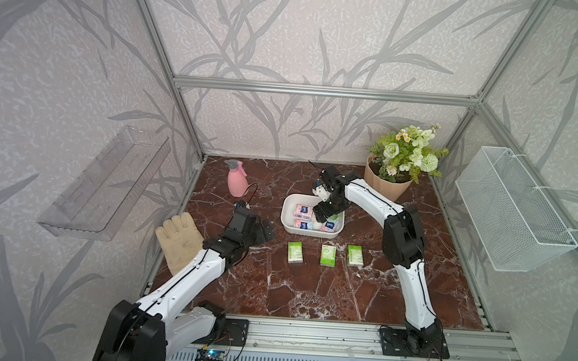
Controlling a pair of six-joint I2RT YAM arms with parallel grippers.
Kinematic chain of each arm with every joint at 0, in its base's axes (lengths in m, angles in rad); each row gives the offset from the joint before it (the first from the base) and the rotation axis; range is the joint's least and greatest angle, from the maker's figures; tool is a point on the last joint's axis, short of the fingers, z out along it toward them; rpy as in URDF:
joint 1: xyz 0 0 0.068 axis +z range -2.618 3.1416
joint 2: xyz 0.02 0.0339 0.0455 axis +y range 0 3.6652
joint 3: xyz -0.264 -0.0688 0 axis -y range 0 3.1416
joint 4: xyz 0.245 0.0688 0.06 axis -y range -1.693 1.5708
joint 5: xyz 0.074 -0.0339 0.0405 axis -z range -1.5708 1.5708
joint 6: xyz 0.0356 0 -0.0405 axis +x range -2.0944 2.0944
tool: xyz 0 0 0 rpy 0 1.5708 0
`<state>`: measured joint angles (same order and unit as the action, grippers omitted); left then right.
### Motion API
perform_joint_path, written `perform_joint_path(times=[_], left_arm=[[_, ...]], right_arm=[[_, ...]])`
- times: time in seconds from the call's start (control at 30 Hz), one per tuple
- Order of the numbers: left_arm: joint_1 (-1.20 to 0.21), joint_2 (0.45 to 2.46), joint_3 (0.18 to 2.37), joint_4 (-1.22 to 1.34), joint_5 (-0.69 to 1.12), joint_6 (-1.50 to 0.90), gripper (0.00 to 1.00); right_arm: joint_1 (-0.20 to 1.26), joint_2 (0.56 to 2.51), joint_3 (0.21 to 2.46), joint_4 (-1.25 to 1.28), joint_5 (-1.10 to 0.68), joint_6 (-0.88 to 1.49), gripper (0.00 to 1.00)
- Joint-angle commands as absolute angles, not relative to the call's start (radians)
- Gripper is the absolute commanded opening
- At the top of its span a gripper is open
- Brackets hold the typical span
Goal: Take the pocket tissues out of the storage box
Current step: Pick up the pocket tissues from the storage box.
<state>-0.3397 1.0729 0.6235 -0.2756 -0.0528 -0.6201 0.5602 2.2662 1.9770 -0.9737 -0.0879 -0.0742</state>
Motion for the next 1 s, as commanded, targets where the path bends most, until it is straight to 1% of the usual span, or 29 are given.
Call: perform_joint_path(times=[0.0, 0.27, 0.37, 0.47, 0.63, 0.77, 0.97], left_arm=[[-0.333, 1.080, 0.634, -0.264, -0.051, -0.605, 1.00], [-0.331, 1.085, 0.637, -0.263, -0.044, -0.597, 1.00], [-0.330, 1.093, 0.640, -0.262, -0.039, -0.595, 1.00], [-0.328, 1.102, 0.644, -0.260, -0.032, -0.595, 1.00], [-0.327, 1.104, 0.646, -0.260, -0.029, -0.597, 1.00], [-0.325, 1.103, 0.646, -0.261, -0.032, -0.594, 1.00], [-0.325, 1.100, 0.646, -0.262, -0.032, -0.598, 1.00]], right_arm=[[0.575, 2.171, 1.952, -0.935, -0.092, -0.049, 0.92], [0.575, 2.242, 2.009, -0.966, -0.028, -0.083, 0.91], [0.574, 2.262, 2.026, -0.966, -0.001, -0.096, 0.93], [0.569, 2.287, 2.056, -0.973, -0.007, -0.110, 0.96], [0.568, 2.336, 2.098, -0.989, -0.056, -0.117, 0.96], [0.569, 2.363, 2.136, -1.011, -0.078, -0.107, 0.92], [0.569, 2.375, 2.132, -1.043, -0.082, -0.110, 0.80]])
